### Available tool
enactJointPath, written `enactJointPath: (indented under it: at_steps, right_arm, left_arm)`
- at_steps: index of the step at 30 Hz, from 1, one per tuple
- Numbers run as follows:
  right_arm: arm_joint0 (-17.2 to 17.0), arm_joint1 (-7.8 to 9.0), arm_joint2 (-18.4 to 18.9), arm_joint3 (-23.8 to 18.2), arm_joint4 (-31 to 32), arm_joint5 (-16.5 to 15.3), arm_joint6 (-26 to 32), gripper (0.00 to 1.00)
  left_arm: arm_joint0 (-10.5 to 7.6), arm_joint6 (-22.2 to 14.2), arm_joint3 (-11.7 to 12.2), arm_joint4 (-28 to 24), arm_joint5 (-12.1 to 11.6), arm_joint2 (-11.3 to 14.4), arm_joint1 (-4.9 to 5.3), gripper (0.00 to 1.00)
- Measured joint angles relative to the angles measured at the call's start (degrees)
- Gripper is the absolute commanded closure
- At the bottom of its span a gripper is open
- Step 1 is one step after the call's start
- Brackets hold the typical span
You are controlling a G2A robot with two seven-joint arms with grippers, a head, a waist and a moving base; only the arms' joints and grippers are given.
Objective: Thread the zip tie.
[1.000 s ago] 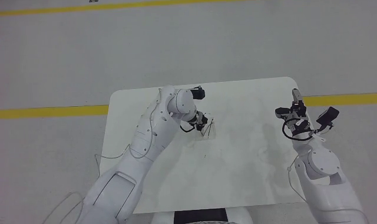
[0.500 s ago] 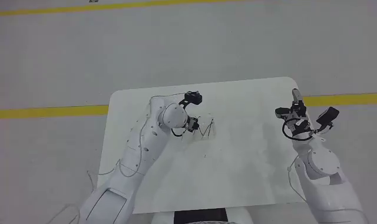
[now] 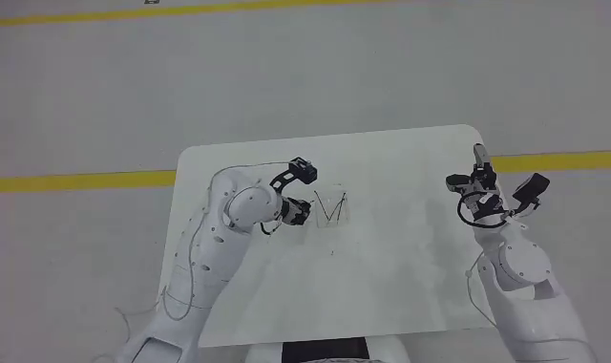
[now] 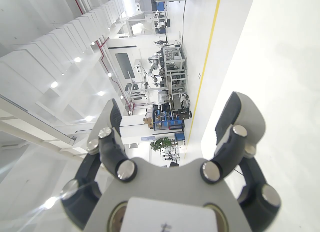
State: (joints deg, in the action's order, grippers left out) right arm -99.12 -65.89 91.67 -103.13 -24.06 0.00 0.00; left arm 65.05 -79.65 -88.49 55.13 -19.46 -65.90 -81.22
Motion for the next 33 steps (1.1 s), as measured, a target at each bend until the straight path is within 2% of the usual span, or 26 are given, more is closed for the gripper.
enactJointPath:
  at_steps: [11, 14, 16, 19, 22, 27, 33]
  right_arm:
    - [0.0, 0.0, 0.0, 0.0, 0.0, 0.0, 0.0, 0.0]
    - [0.0, 0.0, 0.0, 0.0, 0.0, 0.0, 0.0, 0.0]
    - [0.0, 0.0, 0.0, 0.0, 0.0, 0.0, 0.0, 0.0]
    - [0.0, 0.0, 0.0, 0.0, 0.0, 0.0, 0.0, 0.0]
    - [0.0, 0.0, 0.0, 0.0, 0.0, 0.0, 0.0, 0.0]
    - [0.0, 0.0, 0.0, 0.0, 0.0, 0.0, 0.0, 0.0]
    - [0.0, 0.0, 0.0, 0.0, 0.0, 0.0, 0.0, 0.0]
  left_arm:
    - [0.01, 0.1, 0.04, 0.09, 0.04, 0.08, 0.05, 1.0]
    - [0.5, 2.4, -1.14, 3.69, 0.02, 1.11, 0.62, 1.0]
    - [0.49, 3.46, -2.82, 5.37, -0.02, 2.56, 1.38, 1.0]
    - [0.37, 5.82, -4.59, 8.51, -0.03, 5.54, 3.5, 1.0]
    - [-0.17, 8.55, -5.16, 9.57, -0.02, 8.72, 6.2, 1.0]
    - [-2.14, 13.33, -4.93, 6.65, -0.02, 12.41, 11.42, 1.0]
    - [-4.45, 18.52, -6.47, 1.74, -0.02, 17.09, 18.07, 1.0]
